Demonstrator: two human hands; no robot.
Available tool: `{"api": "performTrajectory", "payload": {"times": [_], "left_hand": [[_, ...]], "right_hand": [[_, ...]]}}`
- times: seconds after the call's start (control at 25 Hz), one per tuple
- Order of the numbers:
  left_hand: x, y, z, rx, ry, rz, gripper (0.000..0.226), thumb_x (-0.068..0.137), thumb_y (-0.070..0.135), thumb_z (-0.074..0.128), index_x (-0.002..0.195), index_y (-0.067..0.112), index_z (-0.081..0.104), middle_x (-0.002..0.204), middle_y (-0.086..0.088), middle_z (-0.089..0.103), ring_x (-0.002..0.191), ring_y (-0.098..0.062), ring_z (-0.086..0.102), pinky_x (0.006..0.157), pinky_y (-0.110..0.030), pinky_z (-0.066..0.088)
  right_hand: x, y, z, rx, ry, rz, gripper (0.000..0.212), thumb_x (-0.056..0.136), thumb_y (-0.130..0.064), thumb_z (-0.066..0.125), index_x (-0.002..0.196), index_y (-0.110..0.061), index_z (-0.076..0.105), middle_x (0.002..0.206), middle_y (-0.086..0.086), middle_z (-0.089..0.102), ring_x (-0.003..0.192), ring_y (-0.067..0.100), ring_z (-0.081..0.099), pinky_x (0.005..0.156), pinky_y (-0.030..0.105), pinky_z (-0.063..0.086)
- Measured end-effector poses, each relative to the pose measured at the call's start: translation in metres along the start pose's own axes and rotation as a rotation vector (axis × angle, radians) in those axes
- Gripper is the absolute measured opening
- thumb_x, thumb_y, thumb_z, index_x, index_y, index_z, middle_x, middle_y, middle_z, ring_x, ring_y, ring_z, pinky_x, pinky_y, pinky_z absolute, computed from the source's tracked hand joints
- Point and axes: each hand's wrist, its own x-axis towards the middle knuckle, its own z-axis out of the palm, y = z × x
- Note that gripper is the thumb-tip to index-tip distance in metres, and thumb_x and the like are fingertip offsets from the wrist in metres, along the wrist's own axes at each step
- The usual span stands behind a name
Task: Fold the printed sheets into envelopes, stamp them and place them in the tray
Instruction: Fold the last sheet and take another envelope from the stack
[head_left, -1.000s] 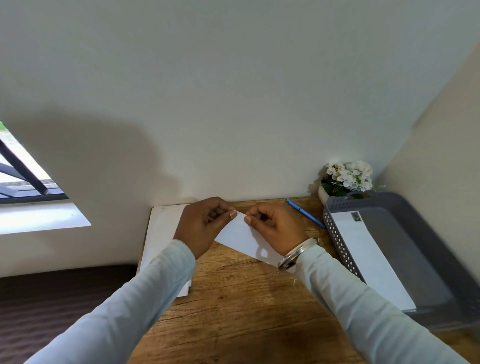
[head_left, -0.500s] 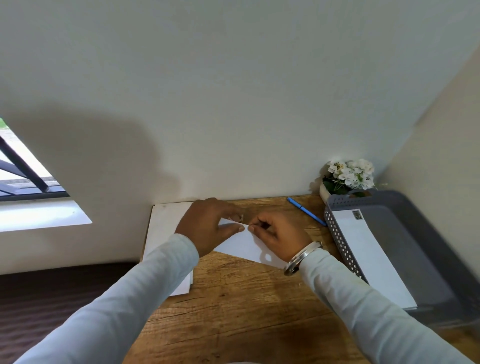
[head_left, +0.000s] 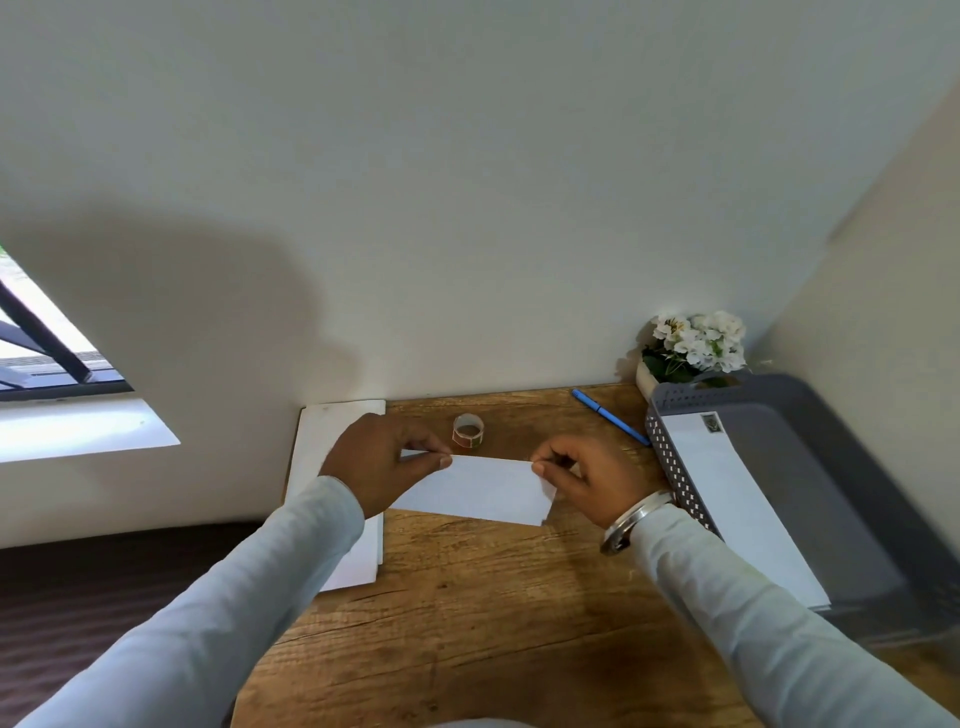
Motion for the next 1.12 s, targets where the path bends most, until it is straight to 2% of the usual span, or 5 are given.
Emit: {"api": "performTrajectory", "payload": {"times": [0.24, 0.44, 0.6, 0.88, 1.12], "left_hand": [[0.001, -0.002, 0.000, -0.029, -0.019, -0.021, 0.008, 0.081, 0.045, 0.078, 0.085, 0.037, 0.079, 0.090, 0.023, 0.073, 0.090, -0.002, 0.066, 0.090, -0.037, 0.055], [0.005, 0.007, 0.000, -0.045, -0.023, 0.022, 0.008, 0.081, 0.045, 0.078, 0.084, 0.038, 0.079, 0.086, 0.025, 0.072, 0.088, 0.002, 0.065, 0.088, -0.033, 0.055], [0.007, 0.016, 0.002, -0.058, -0.013, 0.051, 0.005, 0.080, 0.045, 0.079, 0.083, 0.041, 0.078, 0.086, 0.026, 0.072, 0.089, 0.002, 0.065, 0.087, -0.030, 0.052], [0.001, -0.008, -0.016, 0.031, -0.003, 0.016, 0.005, 0.082, 0.039, 0.079, 0.085, 0.035, 0.078, 0.081, 0.021, 0.072, 0.082, 0.000, 0.065, 0.082, -0.034, 0.056], [0.001, 0.015, 0.000, -0.071, -0.050, 0.072, 0.012, 0.085, 0.028, 0.078, 0.090, 0.039, 0.078, 0.085, 0.028, 0.070, 0.085, 0.010, 0.064, 0.080, -0.015, 0.048]], "right_hand": [[-0.004, 0.009, -0.010, -0.016, 0.024, 0.053, 0.010, 0.092, -0.020, 0.066, 0.087, -0.026, 0.071, 0.083, -0.013, 0.070, 0.080, 0.002, 0.064, 0.074, 0.032, 0.055], [0.001, -0.010, -0.011, -0.012, 0.027, -0.019, 0.016, 0.089, -0.033, 0.072, 0.104, -0.026, 0.073, 0.098, -0.015, 0.070, 0.092, 0.000, 0.063, 0.080, 0.026, 0.053], [0.007, -0.023, 0.000, -0.068, -0.040, -0.047, 0.004, 0.092, -0.028, 0.067, 0.092, -0.030, 0.070, 0.089, -0.013, 0.069, 0.084, 0.005, 0.061, 0.076, 0.033, 0.052], [0.001, -0.003, -0.009, -0.086, -0.064, 0.044, 0.016, 0.091, -0.027, 0.069, 0.084, -0.039, 0.062, 0.084, -0.019, 0.065, 0.083, -0.001, 0.059, 0.075, 0.027, 0.048], [0.008, -0.022, 0.011, -0.061, -0.082, -0.003, 0.004, 0.093, -0.034, 0.065, 0.096, -0.033, 0.068, 0.090, -0.014, 0.068, 0.085, 0.006, 0.061, 0.075, 0.032, 0.052]]}}
